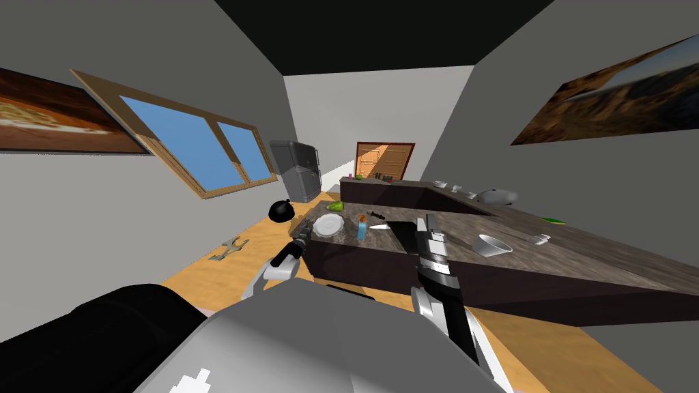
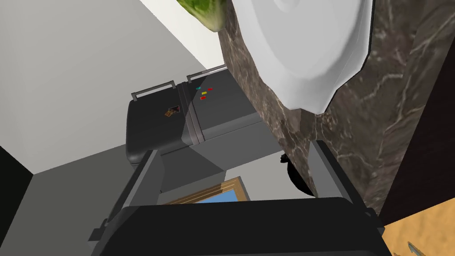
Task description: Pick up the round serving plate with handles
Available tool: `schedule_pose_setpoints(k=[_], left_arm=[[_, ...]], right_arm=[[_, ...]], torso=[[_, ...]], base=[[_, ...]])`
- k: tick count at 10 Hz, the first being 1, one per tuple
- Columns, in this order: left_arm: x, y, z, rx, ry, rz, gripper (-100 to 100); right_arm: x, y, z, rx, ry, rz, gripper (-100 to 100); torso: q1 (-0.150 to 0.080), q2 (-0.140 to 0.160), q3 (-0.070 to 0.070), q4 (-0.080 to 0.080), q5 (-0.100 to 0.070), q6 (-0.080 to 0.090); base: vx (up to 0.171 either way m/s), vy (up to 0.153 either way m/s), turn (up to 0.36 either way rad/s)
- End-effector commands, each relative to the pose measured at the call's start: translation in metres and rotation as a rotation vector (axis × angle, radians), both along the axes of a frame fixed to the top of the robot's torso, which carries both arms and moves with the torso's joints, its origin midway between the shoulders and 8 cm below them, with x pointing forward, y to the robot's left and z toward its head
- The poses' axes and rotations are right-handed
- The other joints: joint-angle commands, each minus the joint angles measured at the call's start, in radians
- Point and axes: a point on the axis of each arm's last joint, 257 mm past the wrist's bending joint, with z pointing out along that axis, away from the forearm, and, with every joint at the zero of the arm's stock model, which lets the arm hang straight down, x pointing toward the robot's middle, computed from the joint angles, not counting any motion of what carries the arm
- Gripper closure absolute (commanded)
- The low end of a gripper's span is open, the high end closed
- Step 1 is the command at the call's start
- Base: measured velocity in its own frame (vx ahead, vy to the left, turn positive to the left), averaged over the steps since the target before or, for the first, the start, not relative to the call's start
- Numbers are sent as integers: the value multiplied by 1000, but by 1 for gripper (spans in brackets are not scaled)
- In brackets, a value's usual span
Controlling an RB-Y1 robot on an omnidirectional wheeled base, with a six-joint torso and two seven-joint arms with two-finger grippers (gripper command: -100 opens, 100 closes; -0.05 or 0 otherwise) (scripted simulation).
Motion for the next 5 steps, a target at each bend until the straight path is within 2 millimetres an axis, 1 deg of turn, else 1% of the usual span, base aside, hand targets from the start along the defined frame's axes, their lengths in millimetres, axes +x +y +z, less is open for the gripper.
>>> schedule_pose_setpoints(k=[1, 5], left_arm=[[-3, 0, -13, -15, 46, 7, -100], [-14, 2, -47, -53, 167, 24, -100]], right_arm=[[0, 0, 0, 0, 0, 0, 0], [0, 0, 0, 0, 0, 0, 0]], torso=[[0, 0, 0, 0, 0, 0], [-2, -1, -1, 0, 0, 0]], base=[[13, -53, 3], [28, -79, 9]])
